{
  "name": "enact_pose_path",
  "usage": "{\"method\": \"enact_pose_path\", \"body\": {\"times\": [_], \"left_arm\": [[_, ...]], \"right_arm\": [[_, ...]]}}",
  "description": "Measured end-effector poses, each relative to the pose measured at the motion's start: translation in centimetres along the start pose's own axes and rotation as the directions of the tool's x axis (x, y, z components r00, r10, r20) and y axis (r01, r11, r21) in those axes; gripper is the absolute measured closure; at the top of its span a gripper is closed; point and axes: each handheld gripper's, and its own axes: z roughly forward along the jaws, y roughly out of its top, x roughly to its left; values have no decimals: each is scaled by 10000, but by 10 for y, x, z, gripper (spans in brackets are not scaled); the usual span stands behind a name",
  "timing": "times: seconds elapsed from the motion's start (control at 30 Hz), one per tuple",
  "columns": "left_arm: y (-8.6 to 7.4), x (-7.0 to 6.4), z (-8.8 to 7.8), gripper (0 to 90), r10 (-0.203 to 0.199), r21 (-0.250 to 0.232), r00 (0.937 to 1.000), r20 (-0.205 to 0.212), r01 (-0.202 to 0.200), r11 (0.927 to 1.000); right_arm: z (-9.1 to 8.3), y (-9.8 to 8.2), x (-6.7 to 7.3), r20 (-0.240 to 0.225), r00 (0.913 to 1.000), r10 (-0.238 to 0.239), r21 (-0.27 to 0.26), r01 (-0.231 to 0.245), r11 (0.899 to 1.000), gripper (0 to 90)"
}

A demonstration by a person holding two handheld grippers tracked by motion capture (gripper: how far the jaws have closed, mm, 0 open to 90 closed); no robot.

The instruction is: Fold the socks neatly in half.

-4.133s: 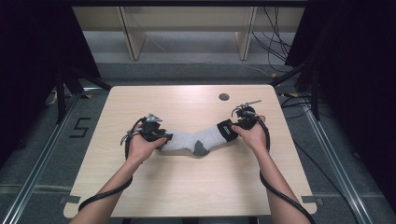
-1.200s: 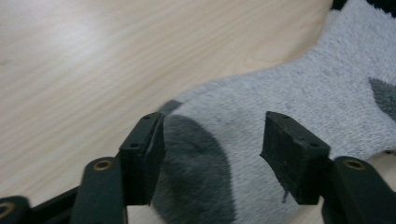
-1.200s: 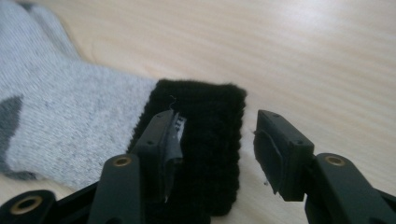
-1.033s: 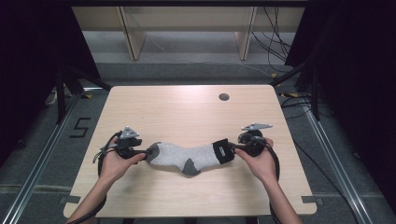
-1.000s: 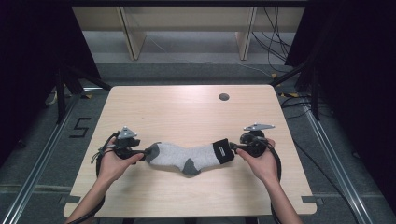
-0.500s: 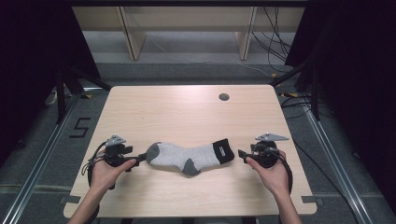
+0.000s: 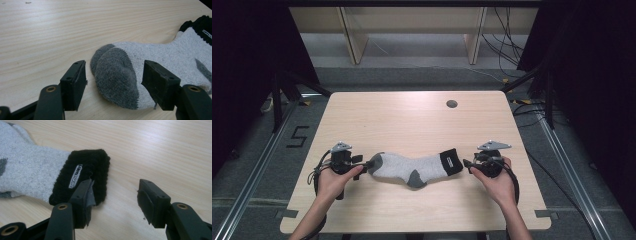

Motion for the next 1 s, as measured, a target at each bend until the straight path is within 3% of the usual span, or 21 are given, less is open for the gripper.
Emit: {"method": "enact_pose_path", "body": {"times": [0.03,0.07,0.17,0.3,0.33,0.37,0.5,0.53,0.57,0.6,0.67,0.73,0.8,0.83,0.87,0.9,0.93,0.97,1.0], "left_arm": [[1,1,1,380,97,156,9999,-24,-97,9998],[1,1,3,391,-103,79,9999,48,102,9999],[2,2,11,435,-246,313,9992,305,236,9992],[3,4,18,531,-6,848,9996,287,-19,9964],[3,4,20,543,-58,805,9995,300,34,9968],[3,4,20,564,43,874,9996,281,-68,9962],[3,4,21,622,267,988,9994,219,-288,9947],[3,4,22,627,228,988,9995,206,-248,9948],[3,4,22,626,110,918,9998,194,-127,9957],[3,4,21,614,12,882,9999,160,-26,9961],[2,5,21,522,-70,699,9999,80,64,9975],[1,6,23,375,-326,594,9994,-67,329,9977],[2,9,26,295,-616,472,9979,-185,624,9969],[2,10,27,279,-627,489,9978,-206,637,9968],[2,10,28,275,-652,530,9977,-157,660,9964],[1,10,30,276,-681,548,9977,-55,683,9962],[1,10,32,281,-688,616,9976,-12,687,9957],[0,10,33,286,-622,823,9981,9,619,9947],[0,9,34,300,-685,705,9977,10,682,9952]], "right_arm": [[-1,2,2,-7,9997,251,157,-251,9996,462],[1,3,2,29,9999,100,-18,-100,9999,461],[6,5,6,-119,9985,535,92,-533,9985,455],[13,9,6,-154,9991,391,405,-384,9984,453],[14,9,7,-99,9982,586,474,-580,9972,453],[17,9,4,-253,9989,397,322,-389,9987,453],[20,11,2,-204,9983,543,585,-530,9969,460],[23,11,0,-408,9973,603,537,-581,9969,460],[23,11,0,-204,9983,544,575,-532,9969,460],[23,11,3,-290,9943,1023,571,-1005,9933,460],[22,12,2,-459,9942,970,427,-951,9946,459],[19,13,4,-394,9950,916,352,-902,9953,458],[20,14,4,-487,9956,803,324,-788,9964,458],[19,15,5,-487,9952,846,423,-826,9957,457],[19,16,4,-709,9948,736,82,-732,9973,454],[14,18,6,-772,9896,1213,109,-1208,9926,452],[12,21,4,-829,9904,1106,-259,-1131,9932,452],[11,23,4,-899,9901,1081,-357,-1117,9931,453],[10,25,7,-822,9919,971,-245,-994,9947,455]]}}
